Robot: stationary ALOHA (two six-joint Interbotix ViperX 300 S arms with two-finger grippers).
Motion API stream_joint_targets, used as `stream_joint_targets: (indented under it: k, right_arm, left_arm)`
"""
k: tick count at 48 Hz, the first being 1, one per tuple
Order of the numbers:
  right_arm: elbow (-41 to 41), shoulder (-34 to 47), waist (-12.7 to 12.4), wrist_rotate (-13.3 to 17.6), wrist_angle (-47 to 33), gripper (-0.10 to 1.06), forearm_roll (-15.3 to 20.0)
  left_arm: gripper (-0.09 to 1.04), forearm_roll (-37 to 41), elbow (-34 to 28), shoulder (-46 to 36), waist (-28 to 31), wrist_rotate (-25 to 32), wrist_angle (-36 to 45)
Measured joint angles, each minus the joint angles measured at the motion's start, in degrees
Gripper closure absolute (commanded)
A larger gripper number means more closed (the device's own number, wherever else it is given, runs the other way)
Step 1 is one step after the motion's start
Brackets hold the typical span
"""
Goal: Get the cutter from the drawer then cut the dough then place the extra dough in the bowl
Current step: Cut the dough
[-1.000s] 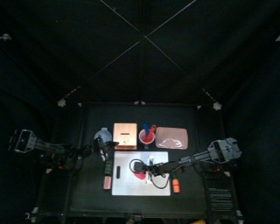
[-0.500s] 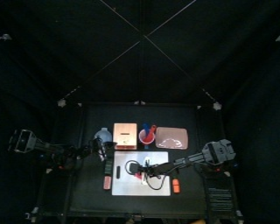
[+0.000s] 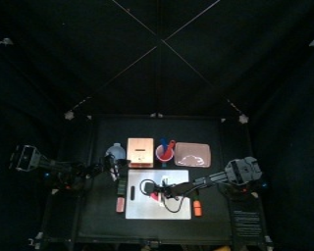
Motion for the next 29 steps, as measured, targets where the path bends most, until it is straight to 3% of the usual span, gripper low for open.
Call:
stream_joint_targets:
  k: [16,29]
  right_arm:
    - [-0.4,0.7,0.0,0.1,0.0,0.47,0.1]
    - [0.0,1.1,-0.2,0.1,-1.0,0.17,-0.5]
  left_arm:
    - [0.68,-0.4,0.0,0.0,0.0,-0.1,0.1]
    - [0.66,-0.1,-0.1,0.0,0.0,0.0,3.1]
